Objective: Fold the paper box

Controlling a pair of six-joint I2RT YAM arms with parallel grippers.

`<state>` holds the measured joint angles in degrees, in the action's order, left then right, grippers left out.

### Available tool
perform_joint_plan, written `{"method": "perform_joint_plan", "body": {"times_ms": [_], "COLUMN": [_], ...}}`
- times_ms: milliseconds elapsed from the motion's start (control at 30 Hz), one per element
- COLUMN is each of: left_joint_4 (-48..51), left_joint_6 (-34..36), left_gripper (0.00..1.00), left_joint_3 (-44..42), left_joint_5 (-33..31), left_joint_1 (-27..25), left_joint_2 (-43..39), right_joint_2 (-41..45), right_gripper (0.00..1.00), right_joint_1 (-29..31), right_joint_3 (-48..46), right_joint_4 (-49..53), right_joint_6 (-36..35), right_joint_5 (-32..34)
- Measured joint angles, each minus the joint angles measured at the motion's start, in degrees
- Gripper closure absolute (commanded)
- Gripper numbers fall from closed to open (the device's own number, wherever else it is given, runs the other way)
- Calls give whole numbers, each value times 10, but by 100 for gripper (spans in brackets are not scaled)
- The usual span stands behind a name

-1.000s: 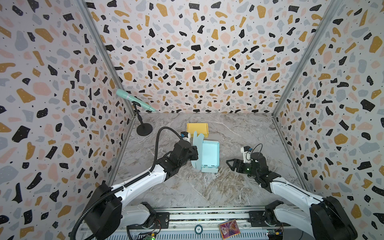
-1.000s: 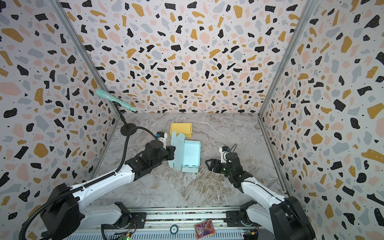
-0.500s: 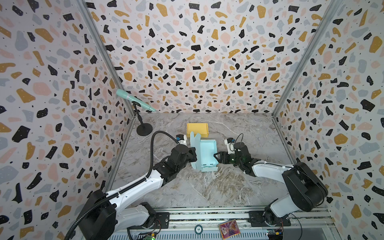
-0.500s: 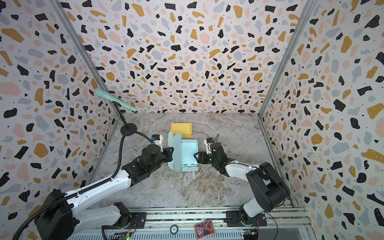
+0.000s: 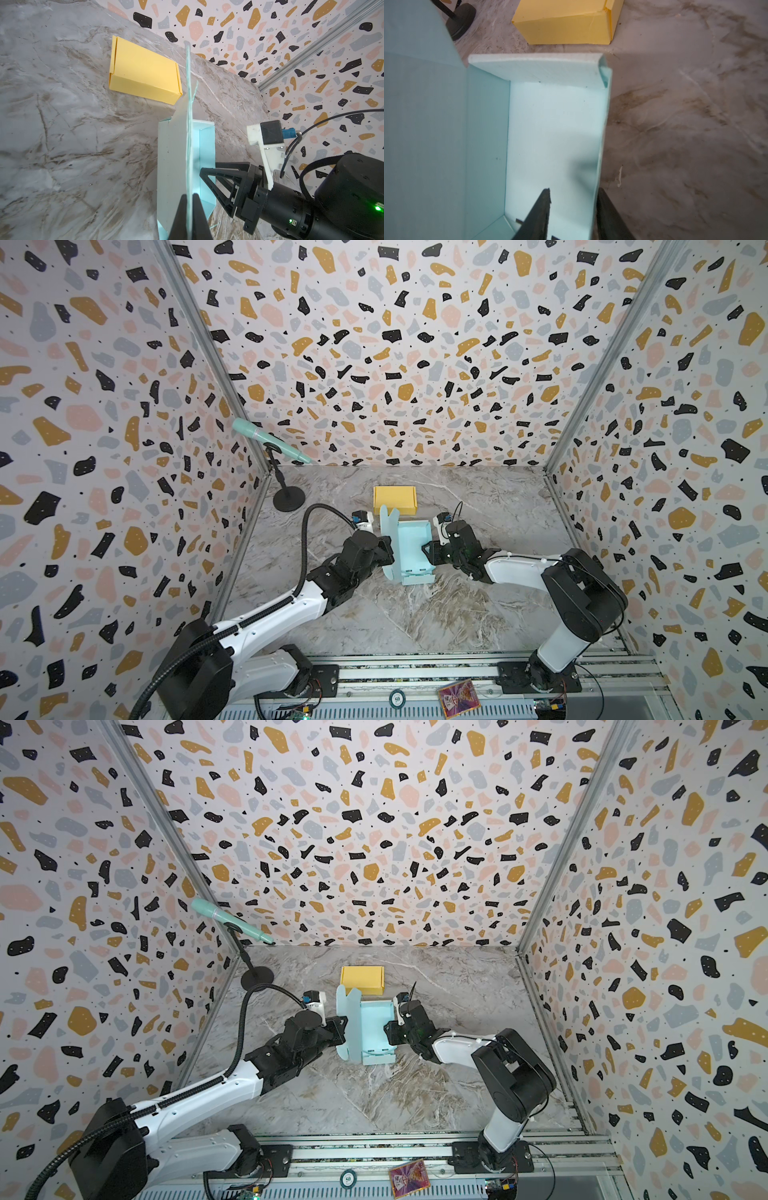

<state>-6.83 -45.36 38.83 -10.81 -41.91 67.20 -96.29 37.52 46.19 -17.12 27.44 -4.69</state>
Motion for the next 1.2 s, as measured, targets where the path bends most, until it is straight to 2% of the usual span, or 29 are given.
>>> {"method": "perform_joint_plan", "body": {"times_ms": [233,333,567,667,767,900,1033,1200], "left_joint_4": [-4,-4,-2,13,40,92,147,187], "left_joint_6": [-5,-5,-7,-5,4,37,81,128], "left_gripper": [96,91,71,61,55,51,49,48], "left_joint_3": [-9,-9,-23,-30,-32,-23,16,74], "left_joint_5": [-3,-3,-4,-7,-16,-22,-20,-14], "left_joint_1": [-5,-6,-7,-7,-7,-6,2,22], "left_joint_2": [0,0,-14,-37,-66,-101,-106,-109], "right_joint_2": [-20,-29,-30,-30,-30,-30,-32,-32], "right_gripper": [75,78,85,86,88,87,77,72], "right_joint_1": [19,24,41,49,55,63,65,63], "right_joint_3": [14,21,34,41,48,51,63,85], "right_joint_4": [25,37,66,73,82,87,106,133], "right_joint_6": [-20,-28,-54,-71,-91,-125,-150,-160], "right_joint_5": [45,61,106,123,138,154,156,141]}}
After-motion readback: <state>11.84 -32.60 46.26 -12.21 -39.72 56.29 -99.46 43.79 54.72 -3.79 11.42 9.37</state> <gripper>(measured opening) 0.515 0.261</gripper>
